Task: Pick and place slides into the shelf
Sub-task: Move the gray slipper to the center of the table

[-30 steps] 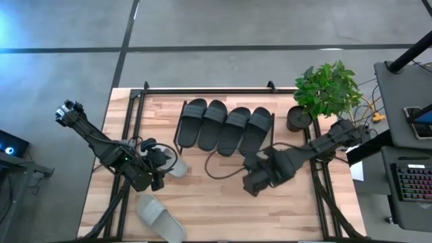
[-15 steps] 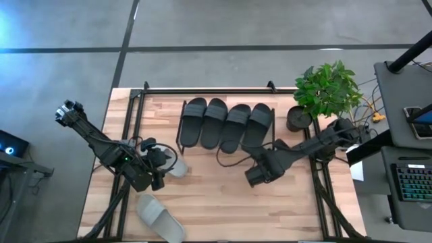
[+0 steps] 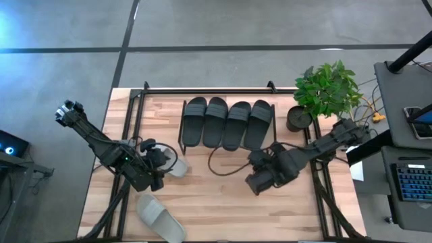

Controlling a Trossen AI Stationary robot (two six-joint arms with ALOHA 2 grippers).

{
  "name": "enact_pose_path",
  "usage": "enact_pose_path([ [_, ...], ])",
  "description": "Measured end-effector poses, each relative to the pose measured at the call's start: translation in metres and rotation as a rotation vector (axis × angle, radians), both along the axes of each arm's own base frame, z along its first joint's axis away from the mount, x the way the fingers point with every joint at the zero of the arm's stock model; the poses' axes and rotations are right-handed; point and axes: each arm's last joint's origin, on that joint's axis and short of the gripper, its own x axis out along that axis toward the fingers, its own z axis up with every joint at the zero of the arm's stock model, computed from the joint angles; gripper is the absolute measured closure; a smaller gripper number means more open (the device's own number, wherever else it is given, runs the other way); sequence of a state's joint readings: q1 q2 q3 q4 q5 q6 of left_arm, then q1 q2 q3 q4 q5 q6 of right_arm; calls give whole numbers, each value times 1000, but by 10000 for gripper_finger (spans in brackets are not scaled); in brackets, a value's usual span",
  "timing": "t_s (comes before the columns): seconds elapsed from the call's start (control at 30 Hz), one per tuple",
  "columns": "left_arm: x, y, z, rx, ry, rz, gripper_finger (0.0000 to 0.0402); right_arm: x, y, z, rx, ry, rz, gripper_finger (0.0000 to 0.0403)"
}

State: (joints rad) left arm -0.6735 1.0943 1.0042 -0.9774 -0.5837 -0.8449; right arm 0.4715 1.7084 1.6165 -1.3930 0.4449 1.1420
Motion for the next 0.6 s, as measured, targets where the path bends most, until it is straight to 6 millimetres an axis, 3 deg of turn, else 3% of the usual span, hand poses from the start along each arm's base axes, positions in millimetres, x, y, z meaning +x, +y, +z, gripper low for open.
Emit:
enact_pose_path([
  [0.13, -10, 3, -10, -110, 189, 65, 212, 0, 7, 20, 43, -75, -17, 360],
  [0.27, -16, -3, -19, -90, 368, 89, 218, -2, 12, 25, 40, -102, -3, 360],
  [0.47, 4, -38, -7, -117, 423, 28, 252, -6, 18, 22, 74, -66, 16, 360],
  [0.6, 13, -66, 6, -100, 462, 33, 270, -17, 20, 21, 29, 45, 94, 360],
])
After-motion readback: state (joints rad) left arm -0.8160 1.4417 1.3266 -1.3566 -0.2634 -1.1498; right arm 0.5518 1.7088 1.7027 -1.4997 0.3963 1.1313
